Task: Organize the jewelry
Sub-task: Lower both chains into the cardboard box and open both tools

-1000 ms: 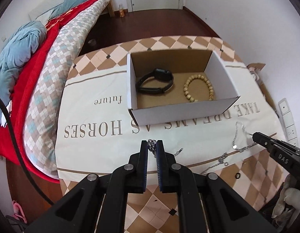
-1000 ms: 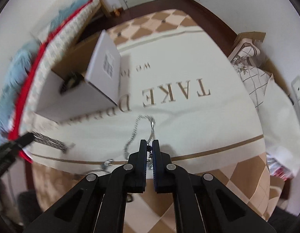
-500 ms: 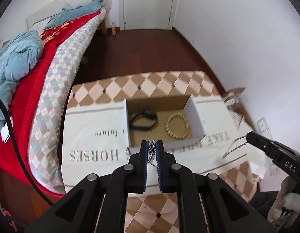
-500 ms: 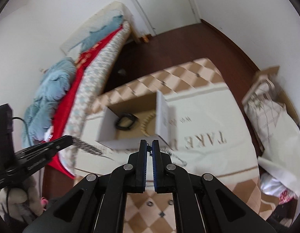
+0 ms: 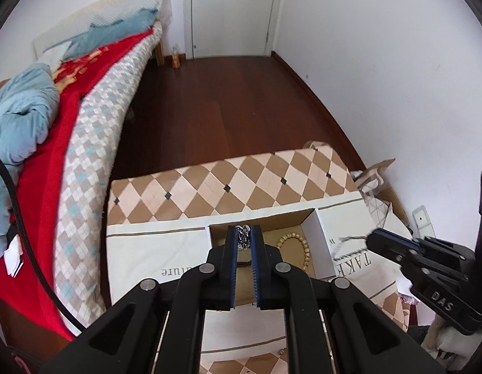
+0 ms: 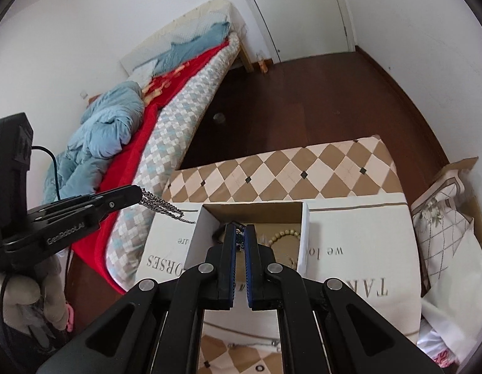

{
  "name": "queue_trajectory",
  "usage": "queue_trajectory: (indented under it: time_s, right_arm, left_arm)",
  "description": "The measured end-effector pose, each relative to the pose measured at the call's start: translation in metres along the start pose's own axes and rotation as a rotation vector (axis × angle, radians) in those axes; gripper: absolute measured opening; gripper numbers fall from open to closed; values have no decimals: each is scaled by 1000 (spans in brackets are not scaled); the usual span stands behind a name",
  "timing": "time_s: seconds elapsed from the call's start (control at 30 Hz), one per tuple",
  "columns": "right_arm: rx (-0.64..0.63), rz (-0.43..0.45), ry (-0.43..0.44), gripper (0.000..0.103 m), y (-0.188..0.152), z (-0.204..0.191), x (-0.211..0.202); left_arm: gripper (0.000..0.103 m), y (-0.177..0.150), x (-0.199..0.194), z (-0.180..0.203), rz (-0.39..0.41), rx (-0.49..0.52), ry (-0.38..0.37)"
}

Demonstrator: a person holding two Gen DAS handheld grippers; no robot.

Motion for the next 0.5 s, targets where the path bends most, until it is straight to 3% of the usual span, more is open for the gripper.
queue_trajectory:
  time_s: [0.37,0.5]
  right_arm:
    - [-23,-118,-59,5,28,13,59]
    - [-36,-146,-61,5,33,13,69]
  left_arm:
    - [6,-10,78,5,-209,-85,-236]
    - [6,-13,88,0,-239,-101,-224]
Point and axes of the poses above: each gripper's, at about its wrist camera, not at the fingertips, and x roughly the way its jaws point, z to its right, y to its top, the point moved 3 cm from there along x, roughly the way its jaws point, and after that the axes turned 8 degrees about -z, right-handed, at the moved point
